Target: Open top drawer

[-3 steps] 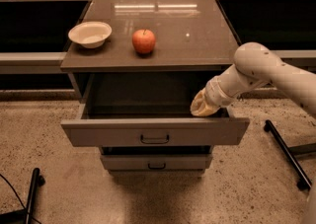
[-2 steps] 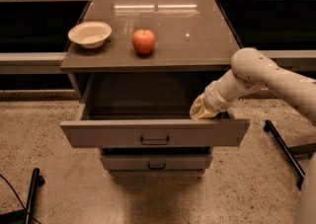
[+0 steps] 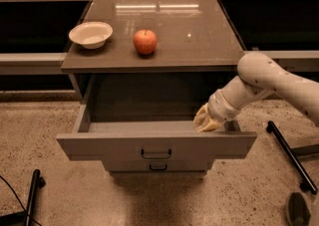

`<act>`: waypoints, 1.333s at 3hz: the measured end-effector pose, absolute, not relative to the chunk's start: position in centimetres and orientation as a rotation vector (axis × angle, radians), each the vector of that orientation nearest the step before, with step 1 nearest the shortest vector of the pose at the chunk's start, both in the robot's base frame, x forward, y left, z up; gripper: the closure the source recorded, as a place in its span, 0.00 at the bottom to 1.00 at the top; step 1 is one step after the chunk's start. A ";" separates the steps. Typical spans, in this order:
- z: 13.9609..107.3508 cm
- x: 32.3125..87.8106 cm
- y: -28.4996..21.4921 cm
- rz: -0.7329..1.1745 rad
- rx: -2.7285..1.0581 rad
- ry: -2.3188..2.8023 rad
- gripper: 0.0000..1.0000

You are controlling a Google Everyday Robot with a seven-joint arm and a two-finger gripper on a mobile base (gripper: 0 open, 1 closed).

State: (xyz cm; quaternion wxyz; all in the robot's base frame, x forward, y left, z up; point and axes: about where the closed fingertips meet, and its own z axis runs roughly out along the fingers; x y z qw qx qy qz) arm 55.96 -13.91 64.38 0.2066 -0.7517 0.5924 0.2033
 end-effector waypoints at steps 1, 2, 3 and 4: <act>65.6 52.5 -12.7 0.686 -2.101 1.627 1.00; 66.4 49.2 -12.2 0.777 -2.129 1.642 1.00; 66.8 45.7 -11.8 0.854 -2.182 1.675 1.00; 67.2 44.3 -11.5 0.866 -2.205 1.700 1.00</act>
Offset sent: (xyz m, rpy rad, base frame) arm -0.1078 0.0204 0.0334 0.0270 0.2294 0.0890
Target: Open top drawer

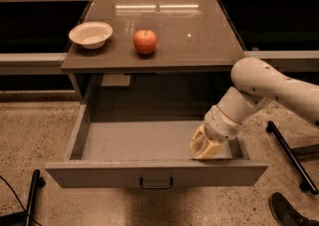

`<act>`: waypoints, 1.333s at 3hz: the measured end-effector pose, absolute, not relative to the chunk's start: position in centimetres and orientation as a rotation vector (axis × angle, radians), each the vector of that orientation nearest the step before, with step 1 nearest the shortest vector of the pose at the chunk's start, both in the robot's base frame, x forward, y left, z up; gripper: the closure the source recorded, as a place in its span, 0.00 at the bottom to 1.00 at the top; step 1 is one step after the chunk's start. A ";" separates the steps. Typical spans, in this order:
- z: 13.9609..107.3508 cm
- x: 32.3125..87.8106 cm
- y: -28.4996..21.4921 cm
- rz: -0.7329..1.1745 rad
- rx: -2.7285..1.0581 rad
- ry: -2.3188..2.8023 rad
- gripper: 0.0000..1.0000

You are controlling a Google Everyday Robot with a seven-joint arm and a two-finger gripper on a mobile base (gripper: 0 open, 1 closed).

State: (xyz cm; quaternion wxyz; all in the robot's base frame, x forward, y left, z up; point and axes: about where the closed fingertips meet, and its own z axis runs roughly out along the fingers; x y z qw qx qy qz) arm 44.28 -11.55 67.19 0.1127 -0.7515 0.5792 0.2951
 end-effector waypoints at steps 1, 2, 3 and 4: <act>68.0 44.3 -11.6 0.841 -2.159 1.702 1.00; 69.8 46.2 -11.6 0.740 -2.098 1.670 1.00; 71.9 48.9 -11.2 0.630 -2.031 1.609 1.00; 72.0 49.2 -11.1 0.619 -2.025 1.606 0.82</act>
Offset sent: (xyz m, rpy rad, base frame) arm 0.0469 -0.0029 0.0526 0.1010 -0.2488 -0.1371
